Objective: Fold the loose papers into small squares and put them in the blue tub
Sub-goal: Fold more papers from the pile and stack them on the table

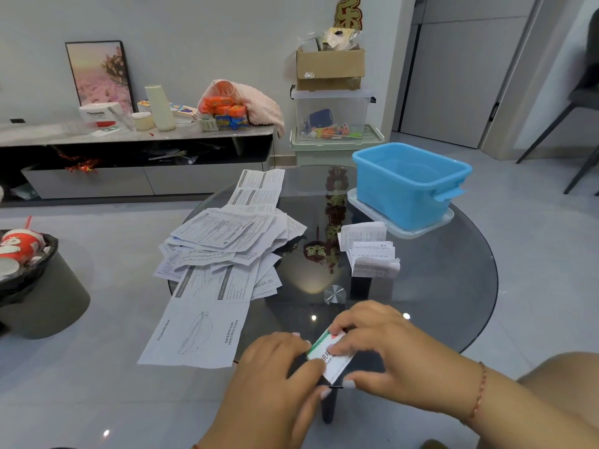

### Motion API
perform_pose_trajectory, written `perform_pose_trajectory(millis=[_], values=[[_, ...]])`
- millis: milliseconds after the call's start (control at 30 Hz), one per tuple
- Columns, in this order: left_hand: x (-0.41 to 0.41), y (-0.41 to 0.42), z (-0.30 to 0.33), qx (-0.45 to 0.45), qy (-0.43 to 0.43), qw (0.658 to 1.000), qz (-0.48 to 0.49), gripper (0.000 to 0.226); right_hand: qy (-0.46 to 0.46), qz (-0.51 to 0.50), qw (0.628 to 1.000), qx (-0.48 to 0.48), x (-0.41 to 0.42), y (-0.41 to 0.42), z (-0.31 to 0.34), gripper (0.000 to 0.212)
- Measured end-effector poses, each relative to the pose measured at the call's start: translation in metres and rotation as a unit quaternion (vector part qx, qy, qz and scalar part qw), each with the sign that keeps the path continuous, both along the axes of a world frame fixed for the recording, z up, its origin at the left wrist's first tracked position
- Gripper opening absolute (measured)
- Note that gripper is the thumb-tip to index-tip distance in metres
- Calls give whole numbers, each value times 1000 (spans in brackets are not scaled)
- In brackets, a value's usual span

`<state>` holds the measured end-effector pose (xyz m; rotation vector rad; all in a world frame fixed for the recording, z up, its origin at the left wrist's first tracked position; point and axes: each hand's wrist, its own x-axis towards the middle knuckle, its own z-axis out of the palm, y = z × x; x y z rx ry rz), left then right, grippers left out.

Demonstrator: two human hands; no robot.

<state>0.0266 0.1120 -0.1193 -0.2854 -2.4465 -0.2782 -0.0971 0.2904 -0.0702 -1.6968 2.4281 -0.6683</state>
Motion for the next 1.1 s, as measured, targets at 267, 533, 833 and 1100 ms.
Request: perform_pose_trajectory(millis=[267,533,833,1100], values=[[-4,3,-2,-29,43,997,-50,12,-6,34,999,-33,1,1,-2,25],[-1,18,28,259,-32,965,36,15,-73,-24,989,-129,8,-8,3,11],[-18,24,54,408,-99,904,75,17,-276,-156,938,-141,4,-20,19,27],[-26,29,58,426,-120,892,94,18,-268,-210,925,-166,-3,-12,23,17]])
